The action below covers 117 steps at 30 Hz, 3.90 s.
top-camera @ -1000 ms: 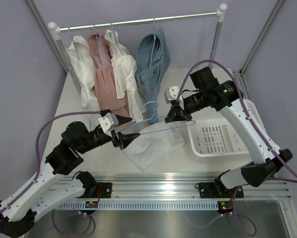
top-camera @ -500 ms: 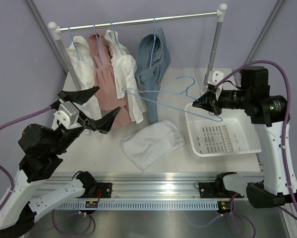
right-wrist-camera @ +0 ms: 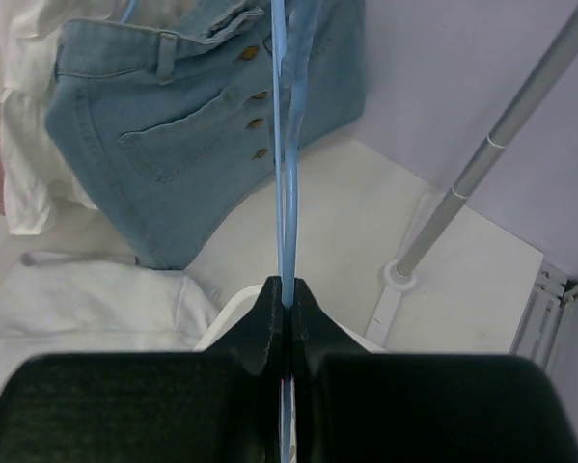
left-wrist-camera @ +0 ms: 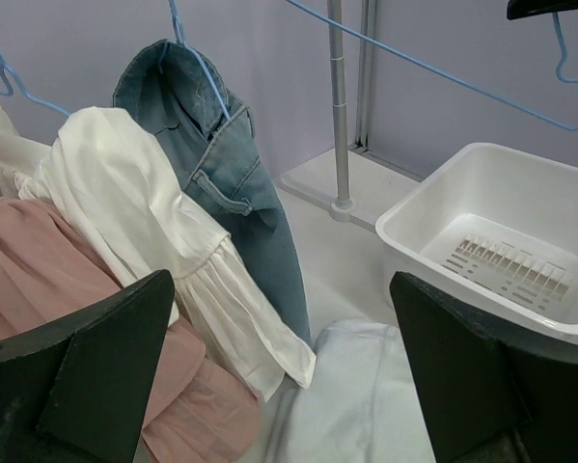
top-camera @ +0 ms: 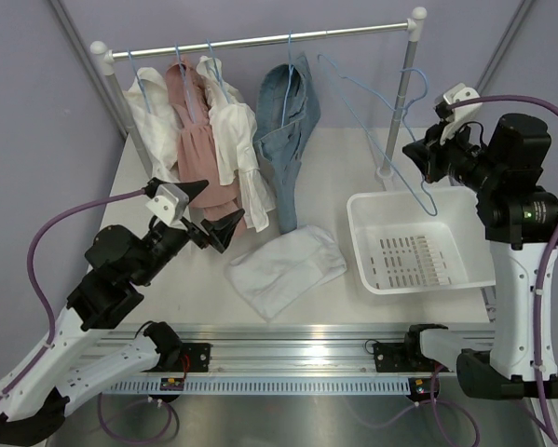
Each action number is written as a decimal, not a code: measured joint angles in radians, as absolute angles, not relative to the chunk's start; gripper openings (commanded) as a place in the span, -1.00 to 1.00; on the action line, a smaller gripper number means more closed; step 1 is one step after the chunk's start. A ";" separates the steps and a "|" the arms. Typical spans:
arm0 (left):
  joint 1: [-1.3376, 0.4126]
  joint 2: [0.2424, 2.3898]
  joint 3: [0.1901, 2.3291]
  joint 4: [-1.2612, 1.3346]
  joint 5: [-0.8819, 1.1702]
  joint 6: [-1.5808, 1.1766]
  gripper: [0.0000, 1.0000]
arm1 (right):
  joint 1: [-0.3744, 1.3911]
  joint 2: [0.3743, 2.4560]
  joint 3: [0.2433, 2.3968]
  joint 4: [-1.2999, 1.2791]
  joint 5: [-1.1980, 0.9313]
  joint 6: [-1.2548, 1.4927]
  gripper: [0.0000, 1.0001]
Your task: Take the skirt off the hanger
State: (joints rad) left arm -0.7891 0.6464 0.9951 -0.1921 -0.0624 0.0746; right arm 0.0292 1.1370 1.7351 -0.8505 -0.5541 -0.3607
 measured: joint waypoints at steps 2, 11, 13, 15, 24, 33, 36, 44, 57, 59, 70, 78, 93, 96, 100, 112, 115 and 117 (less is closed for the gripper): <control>-0.789 0.647 0.987 -0.189 -0.065 0.054 0.98 | 0.025 1.151 1.736 -0.834 -0.505 -0.326 -1.00; -0.789 0.664 0.960 -0.191 -0.069 -0.008 0.98 | 0.021 1.352 1.820 -0.836 -0.360 -0.235 -1.00; -0.789 0.673 0.952 -0.194 -0.068 -0.019 0.98 | 0.022 1.419 1.878 -0.831 -0.353 -0.221 -1.00; -0.789 0.689 0.945 -0.194 -0.068 -0.029 0.98 | 0.031 1.497 1.963 -0.831 -0.332 -0.210 -1.00; -0.789 0.730 0.819 -0.221 -0.064 -0.088 0.98 | 0.078 1.806 2.379 -0.859 -0.270 -0.178 -1.00; -0.789 0.739 0.776 -0.239 -0.064 -0.134 0.98 | 0.081 1.955 2.464 -0.881 -0.242 -0.176 -0.94; -0.789 0.754 0.775 -0.238 -0.064 -0.140 0.98 | 0.081 1.966 2.441 -0.881 -0.226 -0.183 -0.89; -0.789 0.793 0.740 -0.235 -0.060 -0.145 0.98 | 0.081 1.964 2.406 -0.867 -0.229 -0.211 -0.01; -0.909 1.042 0.714 -0.229 -0.060 -0.120 0.98 | 0.063 1.656 2.107 -0.887 -0.339 -0.411 0.96; -0.928 1.105 0.715 -0.225 -0.061 -0.113 0.98 | 0.049 1.563 2.033 -0.890 -0.369 -0.465 0.97; -0.967 1.605 0.865 -0.190 -0.133 -0.123 0.32 | 0.025 1.315 1.658 -1.073 -0.702 -0.852 0.98; -0.966 1.672 0.884 -0.144 -0.149 -0.157 -0.88 | 0.025 1.292 1.597 -1.291 -0.937 -1.084 0.95; -0.967 1.090 0.902 -0.241 -0.076 -0.146 -1.00 | 0.257 1.248 1.382 -1.234 -1.028 -1.111 0.92; -0.967 1.039 0.967 -0.244 -0.032 -0.146 -1.00 | 0.338 1.238 1.359 -1.081 -1.010 -0.948 0.93; -0.967 1.033 1.035 -0.235 0.015 -0.152 -1.00 | 0.421 1.248 1.360 -0.889 -0.985 -0.757 0.94; -0.967 1.097 1.149 -0.150 0.068 -0.184 -1.00 | 0.575 1.277 1.357 -0.590 -0.990 -0.366 0.88; -0.967 1.120 1.172 -0.122 0.076 -0.187 -1.00 | 0.580 1.275 1.336 -0.530 -0.983 -0.299 0.75; -0.967 1.137 1.183 -0.109 0.079 -0.192 -1.00 | 0.580 1.274 1.325 -0.511 -0.970 -0.273 0.68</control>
State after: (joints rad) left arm -0.9672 1.1370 1.1831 -0.1089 0.0792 -0.1917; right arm 0.5800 1.2743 1.3254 -0.5106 -0.9699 -0.2733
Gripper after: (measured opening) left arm 0.046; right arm 0.875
